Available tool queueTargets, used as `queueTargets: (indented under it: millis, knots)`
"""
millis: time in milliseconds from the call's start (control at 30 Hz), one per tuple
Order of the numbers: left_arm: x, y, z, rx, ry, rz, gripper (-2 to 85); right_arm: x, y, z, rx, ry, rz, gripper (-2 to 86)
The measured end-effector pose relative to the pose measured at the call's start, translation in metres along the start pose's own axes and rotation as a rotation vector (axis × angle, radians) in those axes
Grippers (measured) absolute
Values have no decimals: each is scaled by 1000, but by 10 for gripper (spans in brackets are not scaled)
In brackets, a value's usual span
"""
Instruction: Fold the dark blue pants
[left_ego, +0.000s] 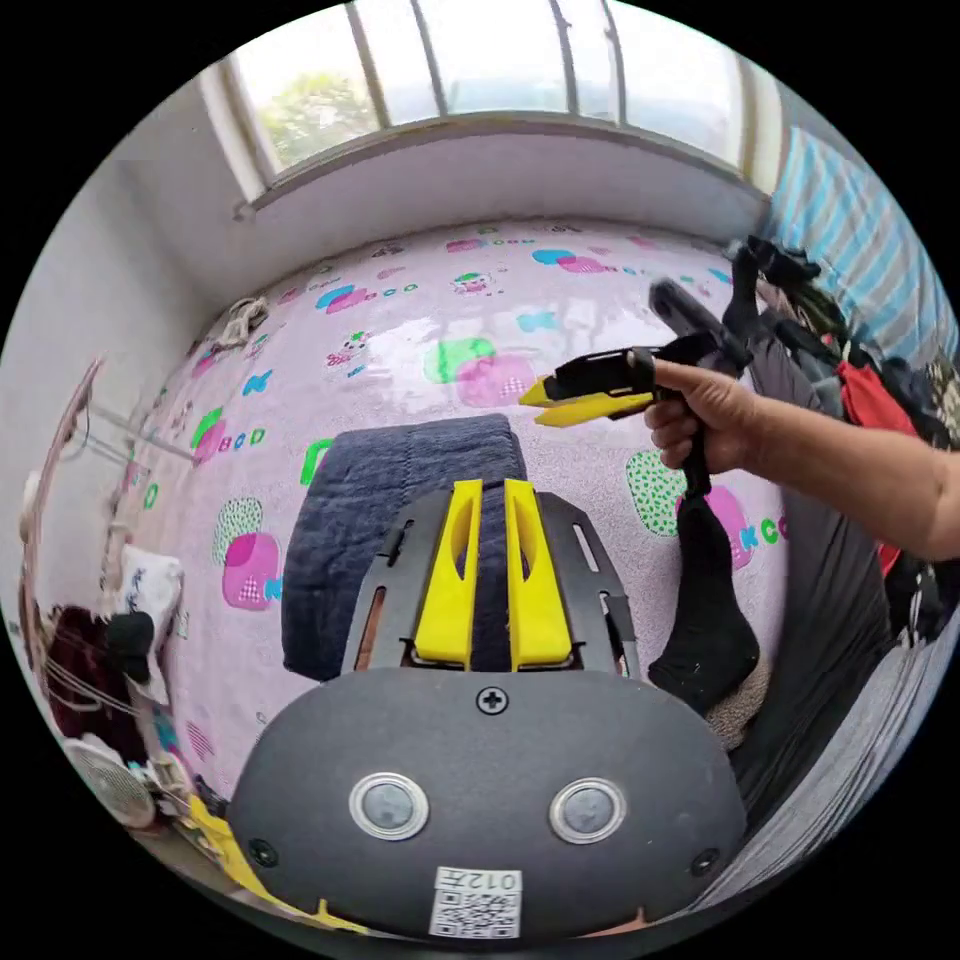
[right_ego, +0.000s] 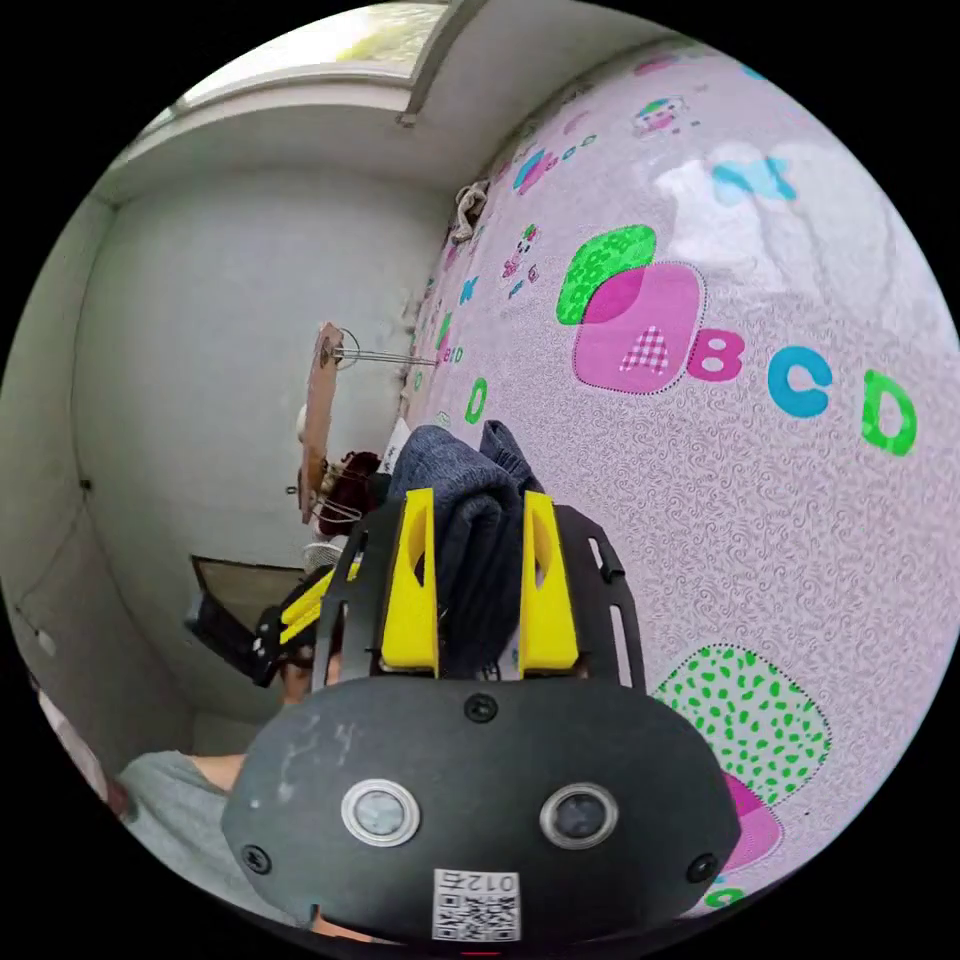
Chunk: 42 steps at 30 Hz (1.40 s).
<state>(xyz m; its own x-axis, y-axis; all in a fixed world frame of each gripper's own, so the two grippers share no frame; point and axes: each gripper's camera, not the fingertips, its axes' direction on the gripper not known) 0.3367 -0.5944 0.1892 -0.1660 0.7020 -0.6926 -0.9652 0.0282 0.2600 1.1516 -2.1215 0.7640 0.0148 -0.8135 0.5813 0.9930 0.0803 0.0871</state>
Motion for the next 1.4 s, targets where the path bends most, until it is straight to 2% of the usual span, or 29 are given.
queueTargets:
  millis: [67,133,200,300,400,500,700,867,933,1067,1200,1300,1400]
  knots:
    - [-52,7,-28,22,95,-218,83,13,8,8,-17,-91,80,170]
    - [-108,22,-48,49,228,-447,102,13,13,23,-60,-82,100,193]
    - [-176,46,-65,115,447,-718,121,11,19,44,-116,-52,102,214]
    - [-218,47,-84,88,472,-865,140,8,36,80,-211,59,111,241]
    - [-233,23,-85,-65,435,-897,154,23,53,107,-256,162,151,250]
    - [-245,3,-88,-96,429,-934,158,41,63,114,-235,137,174,245]
    - [-268,-33,-84,-146,540,-1019,156,66,71,127,-229,46,197,220]
    - [-275,-76,-83,-199,511,-996,134,82,76,134,-184,50,203,165]
    - [-282,-86,-86,-171,516,-995,122,86,76,139,-159,41,210,152]
    - [-306,-90,-106,1,476,-1042,101,88,69,171,-109,24,220,139]
    - [-320,-78,-125,185,427,-1171,122,78,43,216,-118,42,204,138]
    - [-315,-61,-120,250,367,-1261,148,67,16,253,-90,69,207,138]
    - [-307,-40,-104,337,453,-1357,164,58,-9,290,-56,79,219,137]
